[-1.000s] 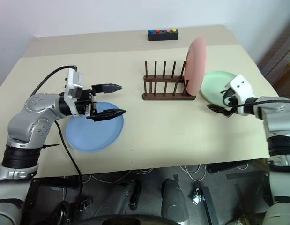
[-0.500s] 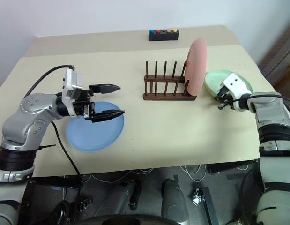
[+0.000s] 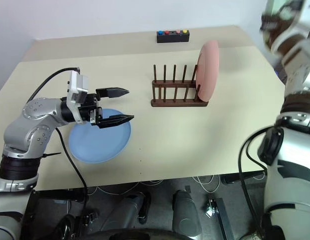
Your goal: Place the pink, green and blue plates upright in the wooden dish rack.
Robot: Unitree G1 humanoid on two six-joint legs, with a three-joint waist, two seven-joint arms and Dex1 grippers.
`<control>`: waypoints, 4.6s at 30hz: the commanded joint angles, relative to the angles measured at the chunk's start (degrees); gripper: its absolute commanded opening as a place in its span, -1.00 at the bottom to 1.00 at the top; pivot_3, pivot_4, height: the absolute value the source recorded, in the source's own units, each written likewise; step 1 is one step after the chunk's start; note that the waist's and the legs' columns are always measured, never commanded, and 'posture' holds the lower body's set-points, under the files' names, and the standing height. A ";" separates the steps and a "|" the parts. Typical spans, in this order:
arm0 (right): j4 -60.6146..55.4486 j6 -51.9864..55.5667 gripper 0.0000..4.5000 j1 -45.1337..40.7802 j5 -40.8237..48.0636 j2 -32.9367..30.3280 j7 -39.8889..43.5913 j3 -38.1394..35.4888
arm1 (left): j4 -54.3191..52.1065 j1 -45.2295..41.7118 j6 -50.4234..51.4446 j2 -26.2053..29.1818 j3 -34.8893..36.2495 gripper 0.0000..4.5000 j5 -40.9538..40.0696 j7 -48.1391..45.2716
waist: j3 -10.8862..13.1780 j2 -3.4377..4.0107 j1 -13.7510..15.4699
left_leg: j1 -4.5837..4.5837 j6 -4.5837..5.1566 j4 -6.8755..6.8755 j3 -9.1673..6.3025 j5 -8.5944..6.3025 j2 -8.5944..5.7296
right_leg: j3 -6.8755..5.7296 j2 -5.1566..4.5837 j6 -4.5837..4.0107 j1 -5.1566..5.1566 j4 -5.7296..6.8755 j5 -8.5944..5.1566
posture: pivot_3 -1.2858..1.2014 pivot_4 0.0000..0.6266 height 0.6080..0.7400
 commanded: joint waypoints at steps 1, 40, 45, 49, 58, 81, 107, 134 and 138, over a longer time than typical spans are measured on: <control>-10.89 15.84 -0.98 -1.12 13.57 1.87 1.71 -4.41 | 0.87 -1.50 -1.16 0.64 2.50 1.00 -0.59 0.02 | 0.00 0.00 0.25 | 0.00 0.00 0.01 -0.01 0.00 0.00 | 0.00 0.01 -0.01 0.00 0.00 0.01 | 0.03 -0.52 1.00; -32.88 34.00 -0.98 19.76 33.47 15.30 -15.78 -1.88 | 0.30 0.08 -0.82 1.91 4.50 1.00 -1.86 0.60 | -0.01 -0.01 -0.01 | -0.09 0.02 0.08 0.02 0.00 0.04 | 0.00 -0.03 -0.07 -0.10 0.04 0.06 | 0.03 -0.52 1.00; -32.48 33.45 -0.98 21.55 31.47 14.93 -15.11 0.25 | 0.04 0.14 -1.05 2.07 4.37 1.00 -1.52 0.61 | -0.01 -0.01 0.05 | -0.09 0.02 0.09 0.02 0.00 0.04 | 0.00 -0.02 -0.07 -0.09 0.03 0.06 | 0.03 -0.52 1.00; -32.16 33.16 -0.84 22.00 31.62 14.64 -12.99 0.43 | -0.04 0.18 -1.24 2.10 4.36 1.00 -1.37 0.65 | -0.01 -0.01 0.06 | -0.09 0.02 0.09 0.02 0.00 0.03 | 0.00 -0.01 -0.07 -0.09 0.03 0.06 | 0.03 -0.52 1.00; -35.05 31.31 0.91 21.79 28.52 12.98 -10.40 3.27 | -0.16 0.32 -1.42 2.08 4.34 1.00 -1.46 0.57 | -0.01 -0.01 0.06 | -0.09 0.02 0.08 0.02 0.00 0.04 | 0.00 -0.02 -0.07 -0.09 0.03 0.06 | 0.03 -0.52 1.00; -53.33 21.38 0.98 34.36 31.79 -4.29 29.15 7.32 | 9.60 -0.93 9.88 13.00 6.34 1.00 3.22 5.50 | 0.01 -0.06 -0.19 | -0.08 0.06 0.11 0.03 -0.03 0.04 | -0.04 -0.03 -0.06 -0.04 -0.02 0.06 | 0.03 -0.52 1.00; -52.05 22.36 0.98 34.69 31.20 -3.06 31.85 13.26 | 13.81 -2.32 65.45 17.94 11.38 1.00 -3.15 20.75 | 0.05 -0.18 0.28 | -0.07 0.01 0.07 0.02 -0.06 0.15 | -0.07 -0.01 -0.08 -0.08 0.00 0.06 | 0.03 -0.52 1.00; -54.98 17.17 1.00 35.29 23.41 -5.24 31.85 16.80 | 16.43 -6.16 58.13 9.08 24.69 -0.97 -3.68 27.34 | 0.02 -0.21 0.37 | -0.07 -0.03 0.10 0.03 -0.07 0.15 | -0.06 -0.03 -0.08 -0.07 -0.02 0.06 | 0.03 -0.52 1.00; -53.09 8.42 1.00 31.72 14.28 -4.39 30.88 20.23 | 15.48 -10.67 56.19 3.24 33.40 -0.97 -5.26 31.60 | 0.02 -0.21 0.36 | -0.08 -0.05 0.14 0.03 -0.07 0.14 | -0.08 -0.04 -0.07 -0.06 -0.02 0.07 | 0.03 -0.52 1.00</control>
